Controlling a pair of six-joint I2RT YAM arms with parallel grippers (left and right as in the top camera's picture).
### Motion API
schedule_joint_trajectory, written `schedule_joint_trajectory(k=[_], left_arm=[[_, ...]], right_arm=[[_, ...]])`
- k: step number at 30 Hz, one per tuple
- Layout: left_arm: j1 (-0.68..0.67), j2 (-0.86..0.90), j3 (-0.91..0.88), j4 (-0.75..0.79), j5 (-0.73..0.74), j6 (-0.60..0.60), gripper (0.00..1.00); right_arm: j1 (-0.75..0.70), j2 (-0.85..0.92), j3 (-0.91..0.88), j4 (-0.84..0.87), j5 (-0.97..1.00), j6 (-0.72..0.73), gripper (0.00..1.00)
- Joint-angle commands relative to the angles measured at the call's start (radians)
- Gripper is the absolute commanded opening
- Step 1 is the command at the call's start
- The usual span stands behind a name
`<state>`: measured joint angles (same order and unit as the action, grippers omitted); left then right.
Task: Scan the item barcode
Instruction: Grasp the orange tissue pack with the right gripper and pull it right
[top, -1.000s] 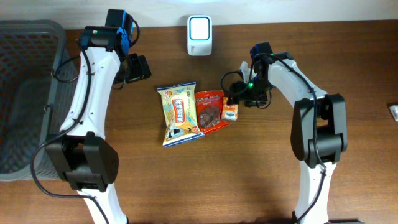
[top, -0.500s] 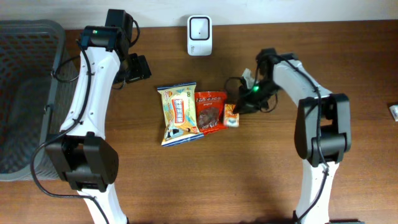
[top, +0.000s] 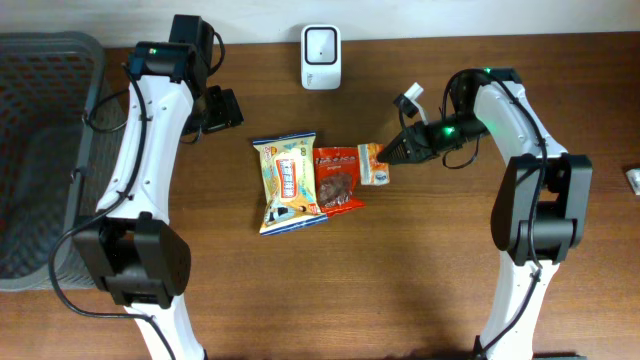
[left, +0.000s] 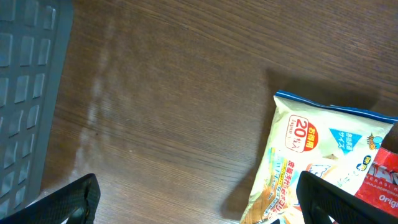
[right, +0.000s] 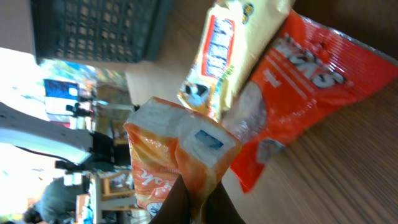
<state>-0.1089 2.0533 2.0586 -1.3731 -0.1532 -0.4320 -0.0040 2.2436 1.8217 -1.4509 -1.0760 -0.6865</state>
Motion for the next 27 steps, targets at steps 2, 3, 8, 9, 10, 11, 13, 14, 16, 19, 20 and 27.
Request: schedule_joint_trajectory(k=[2, 3, 8, 9, 10, 11, 13, 14, 16, 19, 20, 27], left_arm=[[0.0, 0.0, 0.0, 0.0, 0.004, -0.009, 0.99], [0.0, 0.0, 0.0, 0.0, 0.004, -0.009, 0.99], [0.0, 0.0, 0.0, 0.0, 0.004, -0.009, 0.99], [0.0, 0.0, 0.0, 0.0, 0.004, -0.009, 0.99], [0.0, 0.0, 0.0, 0.0, 0.004, -0.009, 0.99], [0.0, 0.0, 0.0, 0.0, 0.004, -0.009, 0.99], [0.0, 0.0, 0.0, 0.0, 0.004, -0.009, 0.99], [0.0, 0.0, 0.0, 0.0, 0.004, -0.009, 0.99], [0.0, 0.0, 0.0, 0.0, 0.004, -0.009, 0.99], [0.0, 0.0, 0.0, 0.0, 0.004, -0.009, 0.99], [0.0, 0.0, 0.0, 0.0, 0.004, -0.009, 0.99], [0.0, 0.0, 0.0, 0.0, 0.004, -0.009, 0.99]], right_arm=[[-0.004, -0.016, 0.011, 0.029, 0.203, 0.104, 0.08], [-0.004, -0.016, 0.011, 0.068, 0.279, 0.206, 0.22], [-0.003, -0.016, 0.011, 0.164, 0.649, 0.618, 0.31], [-0.003, -0.016, 0.012, 0.158, 0.627, 0.617, 0.31], [-0.003, -0.018, 0.015, 0.147, 0.596, 0.616, 0.31], [-0.001, -0.021, 0.023, 0.129, 0.558, 0.597, 0.31], [0.027, -0.036, 0.063, 0.074, 0.53, 0.564, 0.31], [0.046, -0.045, 0.079, 0.066, 0.536, 0.564, 0.31], [0.113, -0.066, 0.094, 0.067, 0.594, 0.568, 0.32], [0.232, -0.052, 0.089, 0.071, 0.805, 0.682, 0.32], [0.274, -0.043, 0.085, 0.079, 0.901, 0.749, 0.32], [0.385, -0.029, -0.002, 0.224, 1.041, 0.913, 0.31]])
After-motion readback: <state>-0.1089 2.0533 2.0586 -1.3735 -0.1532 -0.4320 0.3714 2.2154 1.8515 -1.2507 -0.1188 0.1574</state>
